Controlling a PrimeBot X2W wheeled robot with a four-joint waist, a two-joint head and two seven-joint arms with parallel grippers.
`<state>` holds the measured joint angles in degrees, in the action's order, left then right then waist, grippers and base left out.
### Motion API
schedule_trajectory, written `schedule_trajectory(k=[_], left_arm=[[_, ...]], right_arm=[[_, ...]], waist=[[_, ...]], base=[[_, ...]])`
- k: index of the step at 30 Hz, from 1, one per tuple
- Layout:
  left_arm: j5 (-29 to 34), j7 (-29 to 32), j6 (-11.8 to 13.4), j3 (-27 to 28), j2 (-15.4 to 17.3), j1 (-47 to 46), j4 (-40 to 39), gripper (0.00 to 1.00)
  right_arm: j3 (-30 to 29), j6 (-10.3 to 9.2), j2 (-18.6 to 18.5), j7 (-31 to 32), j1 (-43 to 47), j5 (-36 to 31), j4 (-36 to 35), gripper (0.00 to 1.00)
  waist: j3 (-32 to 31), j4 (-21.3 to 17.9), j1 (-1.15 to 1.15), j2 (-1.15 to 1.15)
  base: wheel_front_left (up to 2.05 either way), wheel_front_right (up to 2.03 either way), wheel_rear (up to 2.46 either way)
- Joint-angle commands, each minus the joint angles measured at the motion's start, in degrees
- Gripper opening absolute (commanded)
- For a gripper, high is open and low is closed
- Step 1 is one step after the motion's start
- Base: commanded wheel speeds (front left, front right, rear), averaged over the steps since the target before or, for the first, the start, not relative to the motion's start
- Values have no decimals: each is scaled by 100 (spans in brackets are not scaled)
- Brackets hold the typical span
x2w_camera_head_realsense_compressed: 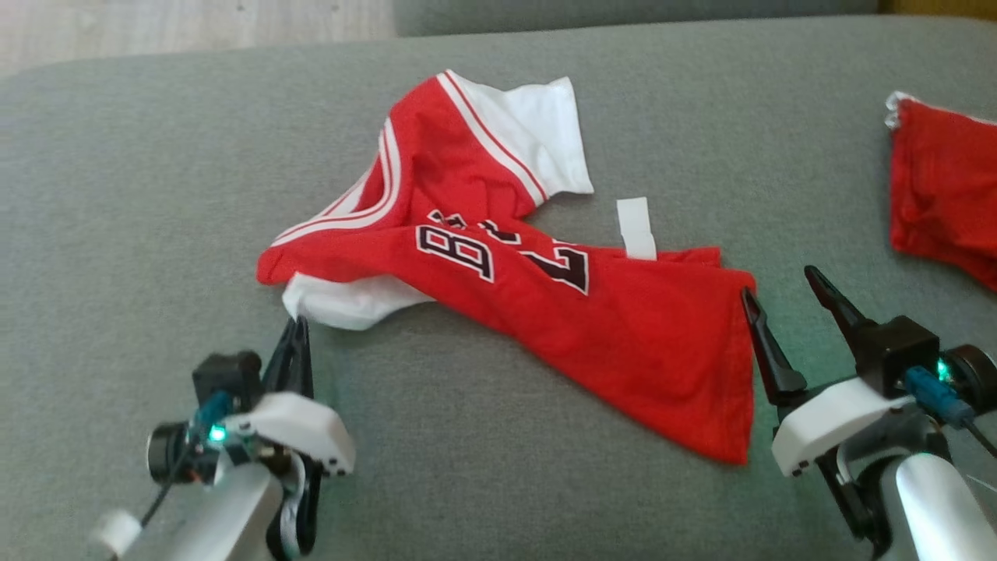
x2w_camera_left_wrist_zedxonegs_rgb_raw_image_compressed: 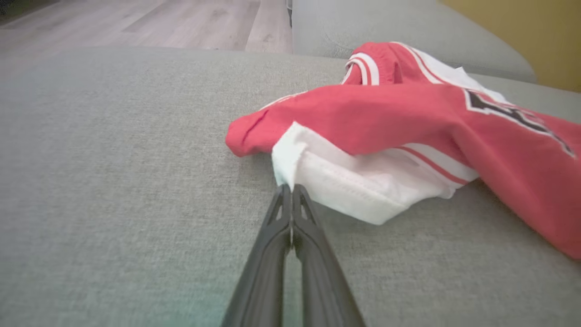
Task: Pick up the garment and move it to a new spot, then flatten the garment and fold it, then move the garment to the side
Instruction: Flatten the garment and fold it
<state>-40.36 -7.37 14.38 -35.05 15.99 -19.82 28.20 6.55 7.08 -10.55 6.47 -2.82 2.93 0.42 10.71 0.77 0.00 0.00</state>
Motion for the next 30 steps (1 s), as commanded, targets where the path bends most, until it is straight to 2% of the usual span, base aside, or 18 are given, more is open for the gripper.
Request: schedule_trajectory(k=[1,6,14,19,20,21,30], left_arm=[[8,-94,80,206,224,76,-248,0],[16,-163,309,192,455,766,-1038,0],[-92,125,752,137,770,1782,-2260,0],[-248,181,762,142,762,2018,-2406,2],[-243,144,773,154,760,2032,-2411,45],[-242,99,785,175,753,2036,-2422,98],[-23,-127,842,209,809,1821,-2603,100]], right_arm=[[44,41,-5,-63,-18,-42,-177,100],[-201,41,87,-123,212,-18,-125,100],[-773,41,468,-305,671,-105,-165,100],[-969,41,663,-460,780,-185,-95,100],[-983,41,687,-495,785,-179,-72,100],[-993,41,707,-527,787,-189,-72,100],[-989,41,764,-673,659,-101,10,100]], waist=[[-90,96,0,0],[-278,314,0,0],[-498,502,0,0],[-642,474,0,0],[-681,464,0,0],[-725,453,0,0],[-1110,392,0,0]], base=[[0,0,0],[0,0,0],[0,0,0],[0,0,0],[0,0,0],[0,0,0],[0,0,0]])
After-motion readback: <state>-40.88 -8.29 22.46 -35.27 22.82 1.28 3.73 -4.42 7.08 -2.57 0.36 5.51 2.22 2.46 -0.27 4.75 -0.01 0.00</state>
